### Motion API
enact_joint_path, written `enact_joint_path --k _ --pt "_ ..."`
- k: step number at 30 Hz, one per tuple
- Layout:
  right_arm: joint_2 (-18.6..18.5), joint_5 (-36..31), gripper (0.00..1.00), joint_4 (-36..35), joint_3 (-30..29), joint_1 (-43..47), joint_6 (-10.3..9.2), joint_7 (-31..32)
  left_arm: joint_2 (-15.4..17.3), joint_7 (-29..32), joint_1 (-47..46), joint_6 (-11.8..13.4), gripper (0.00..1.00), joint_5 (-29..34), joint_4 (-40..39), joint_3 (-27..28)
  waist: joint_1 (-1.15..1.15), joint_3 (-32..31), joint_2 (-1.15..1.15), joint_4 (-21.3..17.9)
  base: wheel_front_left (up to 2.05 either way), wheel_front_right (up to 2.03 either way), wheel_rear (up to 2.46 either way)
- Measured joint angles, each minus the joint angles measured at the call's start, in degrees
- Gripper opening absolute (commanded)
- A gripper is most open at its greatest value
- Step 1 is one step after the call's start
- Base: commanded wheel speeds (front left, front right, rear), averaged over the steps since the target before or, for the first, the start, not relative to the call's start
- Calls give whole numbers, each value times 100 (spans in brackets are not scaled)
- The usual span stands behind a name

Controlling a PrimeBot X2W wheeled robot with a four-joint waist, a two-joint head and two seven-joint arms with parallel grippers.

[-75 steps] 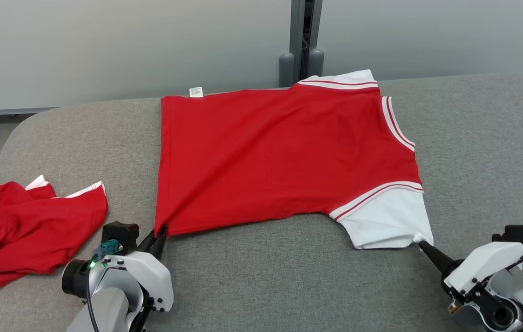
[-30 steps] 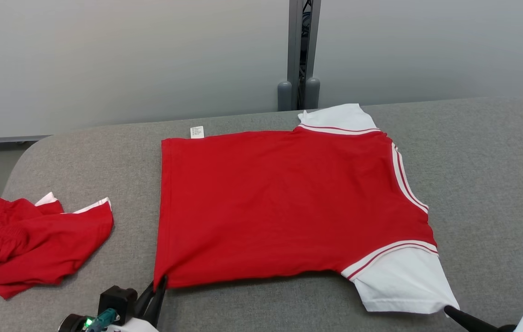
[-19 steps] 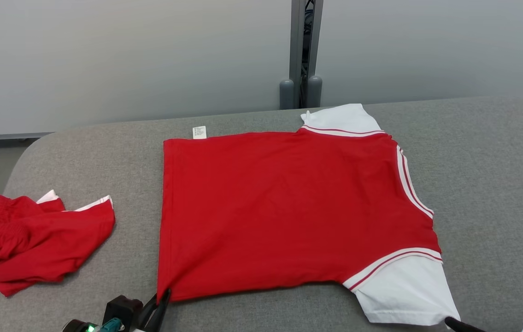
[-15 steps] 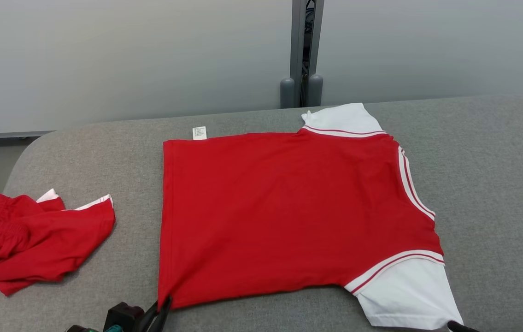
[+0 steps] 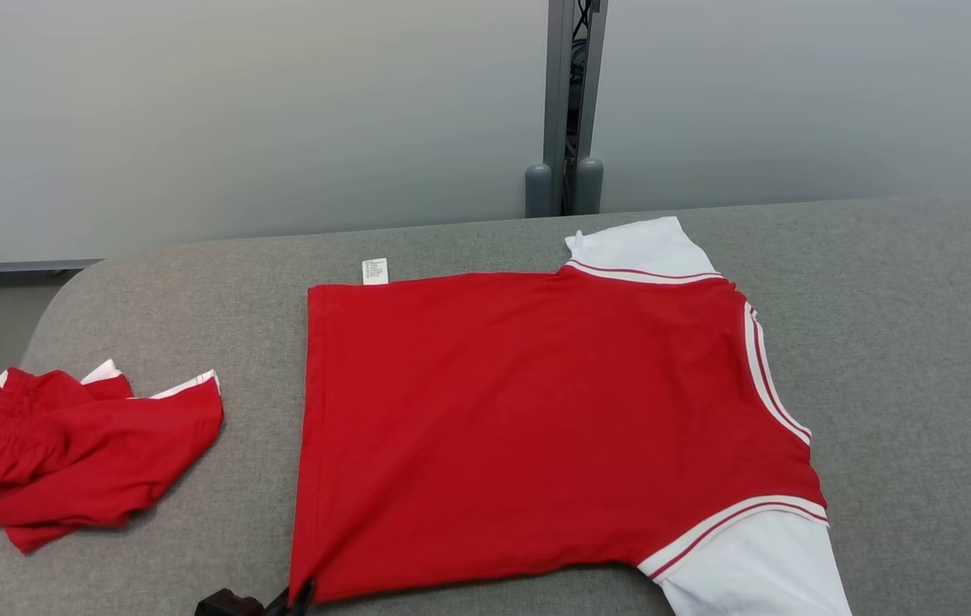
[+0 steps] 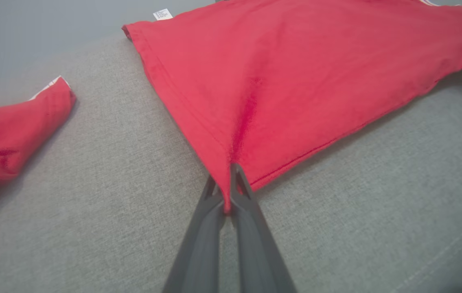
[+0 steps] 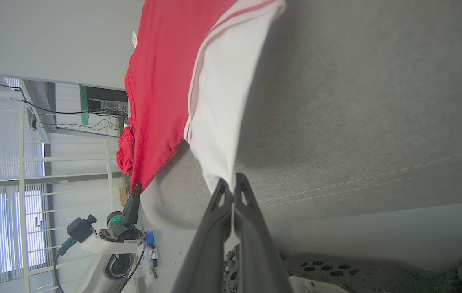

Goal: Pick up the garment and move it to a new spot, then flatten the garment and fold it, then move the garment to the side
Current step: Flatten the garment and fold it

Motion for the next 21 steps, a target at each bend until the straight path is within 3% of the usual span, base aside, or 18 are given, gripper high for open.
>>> enact_joint_path --k 10,21 --pt "-214 145 0 -219 298 -12 0 -163 76 170 233 29 0 -42 -307 -109 0 -67 0 -6 0 0 0" --pt "-187 60 0 -281 300 -263 0 -578 154 308 298 82 0 -207 -583 -59 0 17 0 -68 0 0 0"
